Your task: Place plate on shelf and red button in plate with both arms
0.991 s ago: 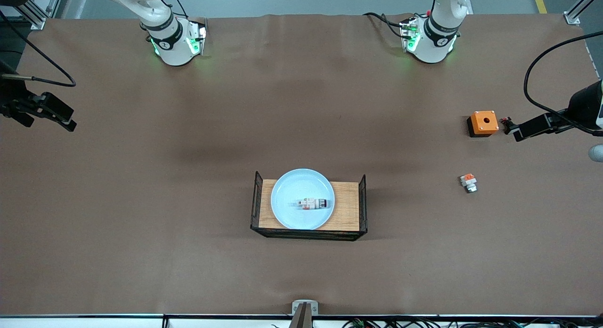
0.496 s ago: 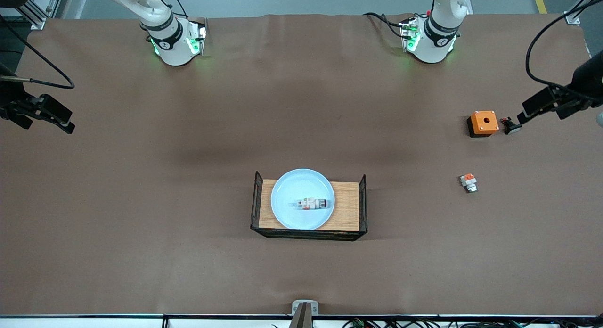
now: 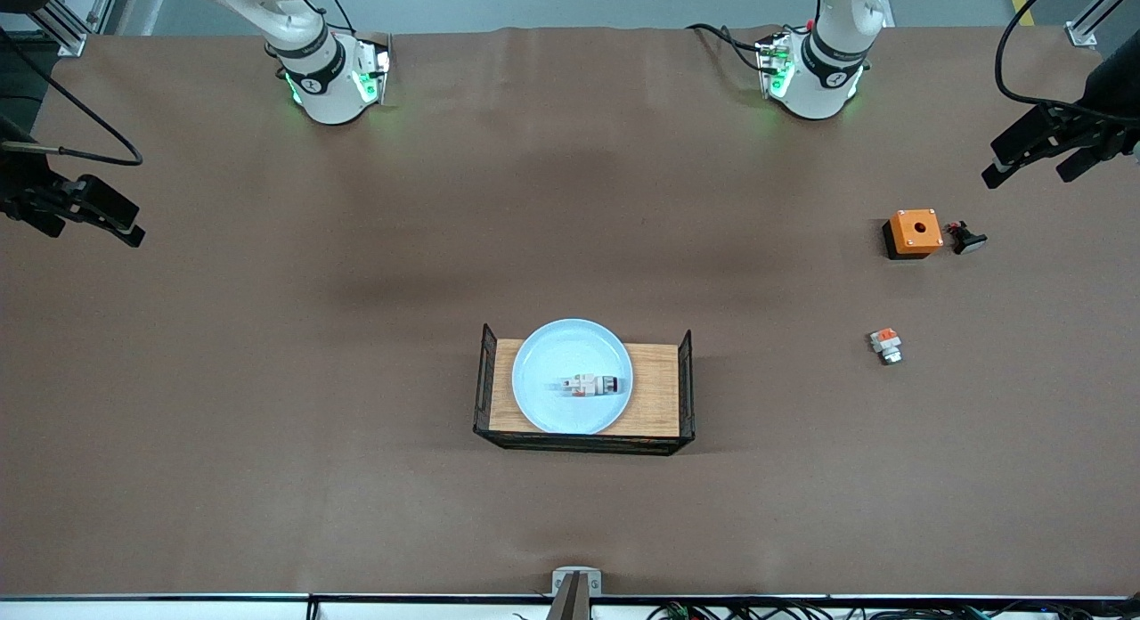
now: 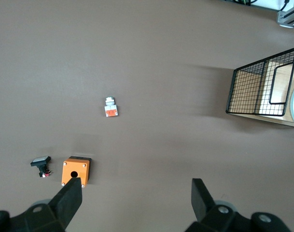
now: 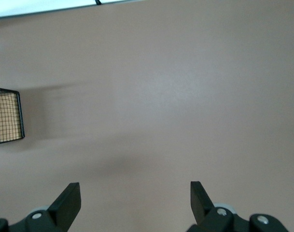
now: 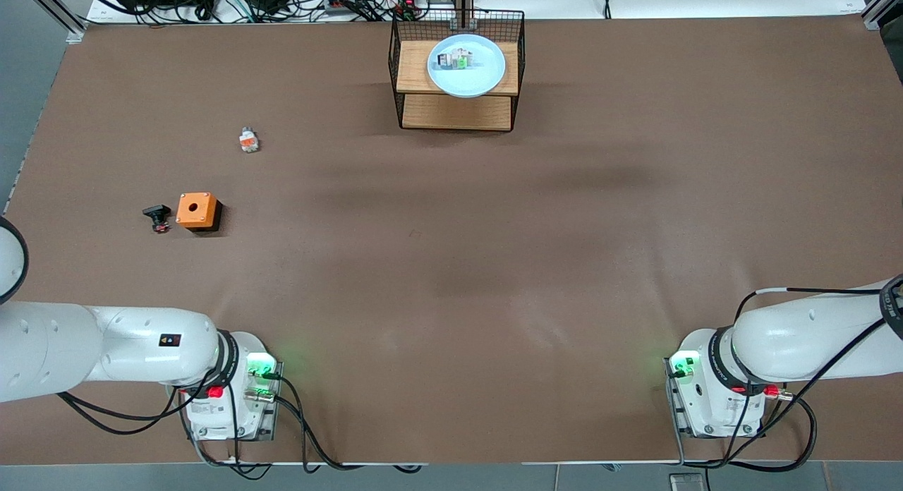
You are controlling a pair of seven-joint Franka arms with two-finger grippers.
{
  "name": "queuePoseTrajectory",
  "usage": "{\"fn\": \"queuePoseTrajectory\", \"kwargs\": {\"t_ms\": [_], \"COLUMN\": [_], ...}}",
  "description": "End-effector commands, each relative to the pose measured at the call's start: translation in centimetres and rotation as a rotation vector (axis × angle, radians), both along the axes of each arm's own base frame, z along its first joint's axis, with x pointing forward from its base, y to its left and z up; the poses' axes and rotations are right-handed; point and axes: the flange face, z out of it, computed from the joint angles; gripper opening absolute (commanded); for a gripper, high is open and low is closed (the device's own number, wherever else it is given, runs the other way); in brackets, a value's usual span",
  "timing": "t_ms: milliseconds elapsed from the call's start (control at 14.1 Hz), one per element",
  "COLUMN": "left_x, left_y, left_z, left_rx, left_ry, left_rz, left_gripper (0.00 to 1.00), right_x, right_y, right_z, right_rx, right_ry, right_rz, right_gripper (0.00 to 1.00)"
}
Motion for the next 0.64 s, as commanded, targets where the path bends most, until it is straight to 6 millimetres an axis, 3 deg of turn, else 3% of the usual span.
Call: {"fn": "queuePoseTrajectory", "kwargs": {"t_ms": [0, 71, 566], "left_x": [0.0, 0.2, 1.5], "left_y": [0.3, 0.3, 0.8], "left_z": [1.1, 1.6, -0.2], "left_rx": [-0.009, -0.01, -0.002], "left_ry": [-0.022, -0.033, 0.002], "left_rz": [-0.016, -0.008, 0.011], "left_gripper": [1.0, 1.0, 1.0], "right_x": [-0.5, -0.6, -0.6], "right_y": [-0.2, -0.2, -0.2], "right_z": [0.6, 0.5, 0.5], "right_rx": [-0.001, -0.001, -0.001], "right_ry": [0.032, 0.044, 0.046], "right_rz": [-0.015, -0.016, -0.016], "right_gripper": [1.0, 1.0, 1.0]}}
